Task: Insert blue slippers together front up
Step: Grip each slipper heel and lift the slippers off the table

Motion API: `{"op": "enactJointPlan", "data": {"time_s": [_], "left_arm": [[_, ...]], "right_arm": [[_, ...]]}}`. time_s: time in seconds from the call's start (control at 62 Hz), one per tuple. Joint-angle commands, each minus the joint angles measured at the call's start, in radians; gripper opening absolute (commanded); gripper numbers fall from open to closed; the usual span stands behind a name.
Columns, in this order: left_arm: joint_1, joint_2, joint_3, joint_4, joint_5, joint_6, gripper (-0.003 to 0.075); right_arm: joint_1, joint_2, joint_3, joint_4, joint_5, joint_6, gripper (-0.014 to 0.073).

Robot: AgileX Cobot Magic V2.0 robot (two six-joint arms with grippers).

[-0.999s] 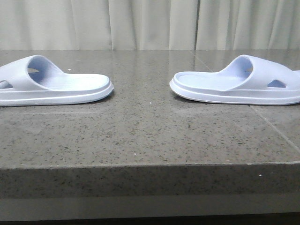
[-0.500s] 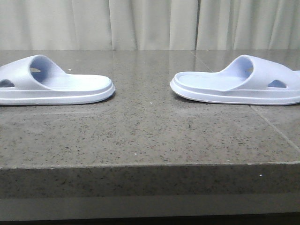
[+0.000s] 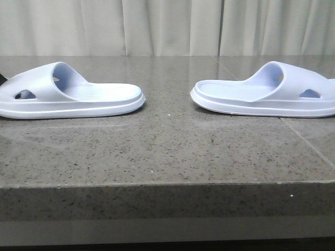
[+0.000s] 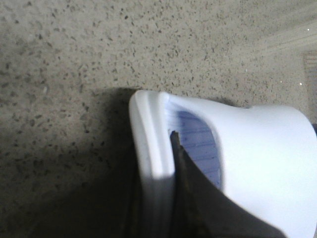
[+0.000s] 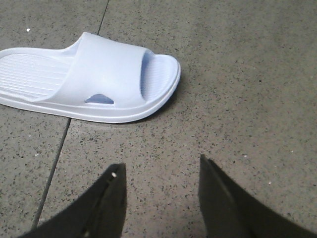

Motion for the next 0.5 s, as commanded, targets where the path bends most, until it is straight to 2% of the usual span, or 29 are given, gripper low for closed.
{"op": "enactJointPlan", "data": {"time_s": [0.0, 0.145, 0.483], "left_arm": [[-0.009, -0.025, -0.021, 0.021, 0.032, 0.005, -0.0020], [-0.009, -0.052, -0.053, 0.023, 0.099, 0.005, -0.0020], [-0.009, -0.256, -0.015, -0.034, 0.109, 0.012, -0.0020]], "right_arm": [[-0.006, 0.009, -0.031, -0.004, -0.075, -0.002, 0.0373], [-0.006, 0.009, -0.031, -0.004, -0.080, -0.002, 0.0373], [-0.007, 0.009, -0.032, -0.002, -0.084, 0.016, 0.0373]]}}
